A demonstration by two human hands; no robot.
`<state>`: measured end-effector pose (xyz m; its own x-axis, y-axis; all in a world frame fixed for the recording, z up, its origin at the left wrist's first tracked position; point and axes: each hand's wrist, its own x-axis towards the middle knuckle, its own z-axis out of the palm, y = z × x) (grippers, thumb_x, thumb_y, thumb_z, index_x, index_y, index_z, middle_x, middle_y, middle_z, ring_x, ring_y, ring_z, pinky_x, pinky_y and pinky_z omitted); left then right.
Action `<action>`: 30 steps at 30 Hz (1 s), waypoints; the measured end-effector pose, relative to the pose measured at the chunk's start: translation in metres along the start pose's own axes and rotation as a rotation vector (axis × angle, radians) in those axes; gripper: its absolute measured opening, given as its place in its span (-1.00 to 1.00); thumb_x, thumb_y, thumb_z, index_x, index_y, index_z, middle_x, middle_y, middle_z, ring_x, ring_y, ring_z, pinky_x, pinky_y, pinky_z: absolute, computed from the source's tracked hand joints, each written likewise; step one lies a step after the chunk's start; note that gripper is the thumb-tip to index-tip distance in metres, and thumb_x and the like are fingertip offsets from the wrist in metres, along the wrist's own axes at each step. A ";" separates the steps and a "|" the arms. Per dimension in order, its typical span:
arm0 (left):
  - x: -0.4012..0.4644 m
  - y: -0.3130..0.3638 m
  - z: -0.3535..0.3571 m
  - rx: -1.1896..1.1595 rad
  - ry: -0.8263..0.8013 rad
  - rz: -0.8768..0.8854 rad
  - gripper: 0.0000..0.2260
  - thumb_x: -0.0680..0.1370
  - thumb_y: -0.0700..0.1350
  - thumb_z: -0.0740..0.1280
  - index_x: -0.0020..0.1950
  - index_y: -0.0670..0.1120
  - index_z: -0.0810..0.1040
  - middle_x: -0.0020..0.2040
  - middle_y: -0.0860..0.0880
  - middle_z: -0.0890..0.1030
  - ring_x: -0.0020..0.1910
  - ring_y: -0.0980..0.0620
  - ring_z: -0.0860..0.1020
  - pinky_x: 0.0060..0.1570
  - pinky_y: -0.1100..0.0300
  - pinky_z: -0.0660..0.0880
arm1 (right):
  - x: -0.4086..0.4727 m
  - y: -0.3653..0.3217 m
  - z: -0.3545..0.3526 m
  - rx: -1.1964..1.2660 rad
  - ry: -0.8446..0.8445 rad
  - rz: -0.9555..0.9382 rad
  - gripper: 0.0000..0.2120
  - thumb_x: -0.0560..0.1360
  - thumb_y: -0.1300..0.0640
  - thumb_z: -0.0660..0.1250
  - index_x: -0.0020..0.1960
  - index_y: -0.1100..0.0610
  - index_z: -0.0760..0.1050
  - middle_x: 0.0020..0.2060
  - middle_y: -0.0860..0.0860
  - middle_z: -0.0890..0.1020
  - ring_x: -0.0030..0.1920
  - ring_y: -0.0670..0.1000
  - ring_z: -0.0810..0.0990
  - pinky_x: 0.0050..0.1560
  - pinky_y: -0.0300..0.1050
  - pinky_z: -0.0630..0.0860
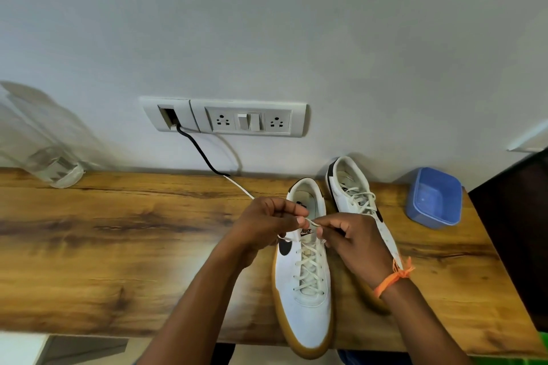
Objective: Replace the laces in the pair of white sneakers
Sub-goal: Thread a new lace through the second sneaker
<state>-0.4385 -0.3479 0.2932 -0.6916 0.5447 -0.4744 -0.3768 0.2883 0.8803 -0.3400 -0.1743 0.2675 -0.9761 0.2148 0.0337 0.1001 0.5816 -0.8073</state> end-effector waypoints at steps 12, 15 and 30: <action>0.000 0.007 -0.004 0.053 0.006 0.066 -0.78 0.51 -0.25 0.46 0.11 -0.16 0.52 -0.33 -0.16 0.68 -0.37 0.03 0.60 -0.42 0.32 0.42 | 0.008 -0.015 0.013 0.155 0.072 -0.168 -0.78 0.48 0.18 0.43 0.09 -0.01 0.67 -0.12 -0.08 0.72 -0.07 -0.09 0.67 -0.03 -0.15 0.58; 0.000 0.009 -0.005 0.060 -0.022 0.040 -0.73 0.49 -0.21 0.48 0.13 -0.15 0.50 -0.25 -0.17 0.71 -0.34 0.02 0.63 -0.39 0.30 0.45 | 0.011 -0.014 0.014 0.257 0.077 -0.016 -0.87 0.45 0.25 0.47 -0.05 0.07 0.71 -0.20 -0.07 0.72 -0.13 -0.07 0.68 -0.06 -0.16 0.59; 0.011 -0.033 0.030 0.632 0.354 0.012 -0.80 0.36 -0.05 0.54 -0.35 -0.16 0.65 -0.44 -0.06 0.63 -0.42 0.00 0.60 -0.39 0.14 0.50 | 0.009 0.006 0.048 -0.369 0.206 0.094 -0.91 0.31 0.21 0.56 -0.26 0.08 0.67 -0.13 0.00 0.59 -0.13 0.05 0.58 -0.13 -0.02 0.61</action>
<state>-0.4156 -0.3279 0.2591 -0.8916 0.2941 -0.3442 -0.0139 0.7421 0.6701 -0.3577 -0.2067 0.2349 -0.9044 0.4104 0.1168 0.2857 0.7856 -0.5488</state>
